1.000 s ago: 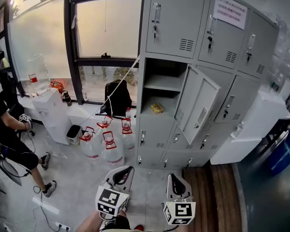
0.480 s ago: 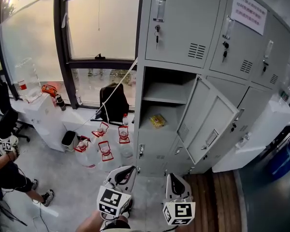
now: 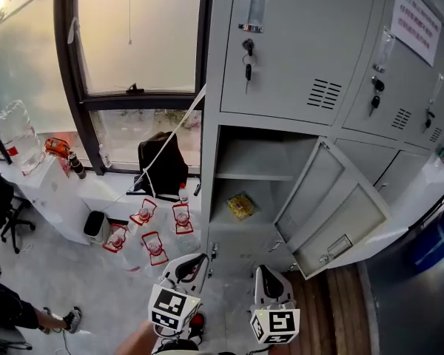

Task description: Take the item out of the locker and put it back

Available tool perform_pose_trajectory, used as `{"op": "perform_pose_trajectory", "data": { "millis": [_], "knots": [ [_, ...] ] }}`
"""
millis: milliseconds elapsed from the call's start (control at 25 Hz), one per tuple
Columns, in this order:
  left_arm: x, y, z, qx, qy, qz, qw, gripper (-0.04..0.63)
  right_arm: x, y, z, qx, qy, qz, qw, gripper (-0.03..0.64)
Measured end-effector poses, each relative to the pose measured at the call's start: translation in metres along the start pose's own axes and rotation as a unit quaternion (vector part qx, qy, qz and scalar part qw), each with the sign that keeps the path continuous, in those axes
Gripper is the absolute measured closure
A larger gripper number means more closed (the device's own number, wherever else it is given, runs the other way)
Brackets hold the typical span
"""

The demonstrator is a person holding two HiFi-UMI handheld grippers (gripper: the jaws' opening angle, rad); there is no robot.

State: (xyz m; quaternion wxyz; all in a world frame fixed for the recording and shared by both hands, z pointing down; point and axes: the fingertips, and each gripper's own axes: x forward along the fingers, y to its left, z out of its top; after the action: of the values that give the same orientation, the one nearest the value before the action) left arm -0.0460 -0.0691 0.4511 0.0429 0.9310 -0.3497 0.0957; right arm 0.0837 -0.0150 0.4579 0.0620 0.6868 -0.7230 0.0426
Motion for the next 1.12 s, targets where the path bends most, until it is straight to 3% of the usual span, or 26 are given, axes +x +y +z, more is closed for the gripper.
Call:
{"op": "perform_pose_trajectory", "data": {
  "millis": [320,600,800,1120],
  "knots": [
    [0.057,0.037,0.002,0.0,0.009,-0.025,0.9996,0.573,0.068,-0.02,0.001,0.002,0.011,-0.019,1.0,0.6],
    [0.097,0.054,-0.001,-0.009,0.021,-0.025,0.9994,0.574,0.108,-0.041,-0.006,0.009,0.023,-0.018,1.0,0.6],
    [0.12,0.052,-0.007,-0.016,0.027,-0.007,0.9995,0.574,0.132,-0.056,-0.015,0.006,0.035,0.011,0.999,0.6],
    [0.137,0.055,-0.02,-0.036,0.041,0.057,0.9969,0.574,0.169,-0.068,-0.032,0.005,0.058,0.073,0.996,0.598]
  ]
}}
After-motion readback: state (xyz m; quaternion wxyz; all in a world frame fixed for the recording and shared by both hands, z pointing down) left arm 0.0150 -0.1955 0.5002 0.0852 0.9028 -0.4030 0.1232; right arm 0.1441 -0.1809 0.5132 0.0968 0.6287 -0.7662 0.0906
